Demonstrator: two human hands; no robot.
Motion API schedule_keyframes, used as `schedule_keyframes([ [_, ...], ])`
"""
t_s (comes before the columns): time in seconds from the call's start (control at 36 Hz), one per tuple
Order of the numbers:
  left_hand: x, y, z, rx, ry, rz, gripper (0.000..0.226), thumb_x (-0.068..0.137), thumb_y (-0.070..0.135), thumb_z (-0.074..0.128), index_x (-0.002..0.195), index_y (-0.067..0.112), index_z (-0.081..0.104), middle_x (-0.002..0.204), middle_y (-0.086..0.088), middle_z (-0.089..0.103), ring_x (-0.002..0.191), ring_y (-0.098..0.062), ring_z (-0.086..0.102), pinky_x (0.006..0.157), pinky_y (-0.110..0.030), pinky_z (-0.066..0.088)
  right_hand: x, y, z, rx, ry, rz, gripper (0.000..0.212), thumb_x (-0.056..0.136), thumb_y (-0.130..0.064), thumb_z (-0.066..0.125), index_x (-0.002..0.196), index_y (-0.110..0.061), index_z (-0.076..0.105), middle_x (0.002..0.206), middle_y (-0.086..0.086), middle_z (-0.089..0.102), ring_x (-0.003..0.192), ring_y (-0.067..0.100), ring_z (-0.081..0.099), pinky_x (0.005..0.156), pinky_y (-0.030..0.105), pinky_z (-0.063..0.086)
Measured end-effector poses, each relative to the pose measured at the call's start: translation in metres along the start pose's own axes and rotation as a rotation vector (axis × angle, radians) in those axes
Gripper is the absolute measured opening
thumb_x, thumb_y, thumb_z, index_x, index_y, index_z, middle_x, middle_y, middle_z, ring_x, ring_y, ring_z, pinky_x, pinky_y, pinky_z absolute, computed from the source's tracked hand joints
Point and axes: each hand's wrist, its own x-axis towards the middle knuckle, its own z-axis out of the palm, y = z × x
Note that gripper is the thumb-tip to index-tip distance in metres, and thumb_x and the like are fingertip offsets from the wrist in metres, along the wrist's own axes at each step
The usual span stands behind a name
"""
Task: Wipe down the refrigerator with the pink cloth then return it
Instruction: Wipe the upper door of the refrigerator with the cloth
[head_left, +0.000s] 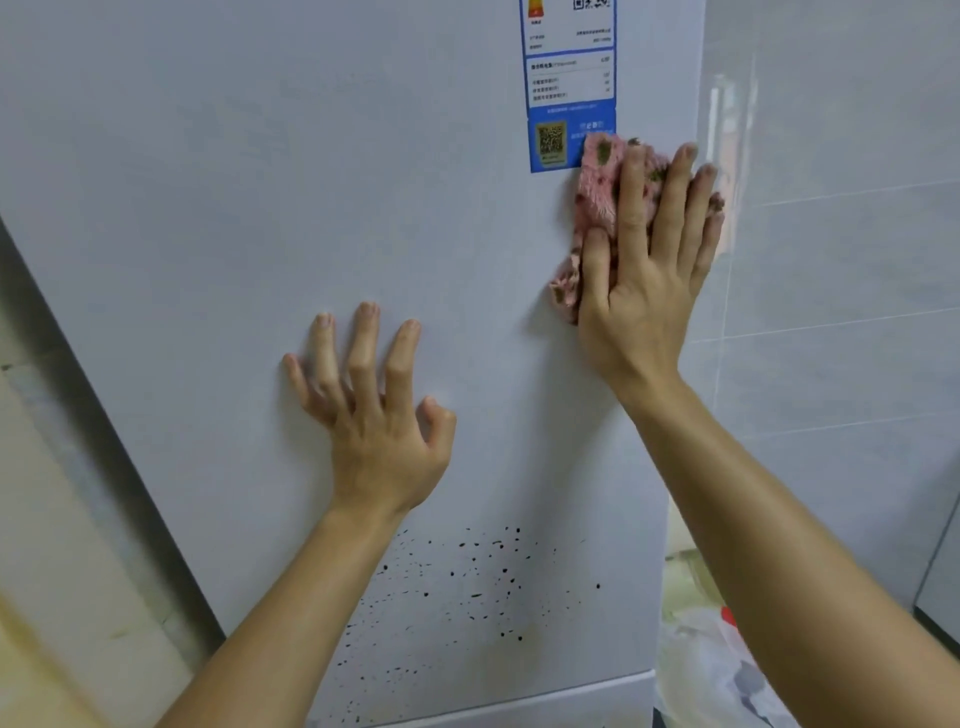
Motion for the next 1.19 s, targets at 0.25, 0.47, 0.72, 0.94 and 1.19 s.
schedule_keyframes([
  [0.25, 0.001, 0.001, 0.004, 0.0, -0.009, -0.004, 0.072, 0.086, 0.039, 0.06, 0.151, 0.014, 0.041, 0.164, -0.015, 0.027, 0.153, -0.049, 0.018, 0.121, -0.075, 0.007, -0.137, 0.035, -0.01, -0.019, -0.105, -0.068, 0.061, 0.11, -0.035, 0.04, 0.164, -0.011, 0.025, 0.169, 0.027, 0.017, 0.159, 0.044, 0.01, 0.128, 0.063, 0.008],
  [0.47, 0.001, -0.002, 0.0, -0.018, -0.039, -0.007, 0.075, 0.088, 0.046, 0.061, 0.153, 0.015, 0.04, 0.164, -0.016, 0.029, 0.154, -0.049, 0.017, 0.121, -0.074, 0.007, -0.207, 0.054, -0.017, -0.016, -0.222, 0.053, 0.072, 0.112, -0.049, 0.025, 0.167, -0.015, -0.006, 0.174, 0.014, -0.011, 0.16, 0.041, -0.004, 0.129, 0.061, 0.002],
  [0.72, 0.001, 0.001, 0.004, -0.004, -0.038, -0.013, 0.076, 0.087, 0.044, 0.06, 0.152, 0.012, 0.038, 0.164, -0.016, 0.025, 0.154, -0.05, 0.014, 0.122, -0.075, 0.005, -0.04, 0.004, 0.002, -0.013, -0.019, 0.087, 0.063, 0.109, -0.042, 0.035, 0.162, -0.008, 0.031, 0.167, 0.028, 0.024, 0.156, 0.049, 0.02, 0.124, 0.061, 0.023],
  [0.94, -0.002, -0.002, 0.001, -0.016, -0.04, -0.005, 0.076, 0.087, 0.043, 0.062, 0.153, 0.012, 0.039, 0.164, -0.016, 0.026, 0.154, -0.05, 0.015, 0.122, -0.075, 0.005, 0.005, -0.002, 0.0, -0.012, -0.023, 0.017, 0.059, 0.108, -0.035, 0.045, 0.161, -0.009, 0.037, 0.168, 0.029, 0.021, 0.157, 0.049, 0.015, 0.13, 0.056, 0.014],
  [1.19, -0.001, 0.001, 0.002, -0.023, -0.027, -0.01, 0.074, 0.09, 0.043, 0.06, 0.153, 0.013, 0.038, 0.165, -0.016, 0.026, 0.155, -0.049, 0.014, 0.123, -0.073, 0.005, -0.147, 0.029, -0.046, 0.159, -0.287, 0.627, 0.08, 0.096, -0.063, 0.027, 0.166, -0.028, 0.014, 0.169, 0.01, 0.032, 0.132, 0.048, 0.055, 0.093, 0.054, 0.049],
])
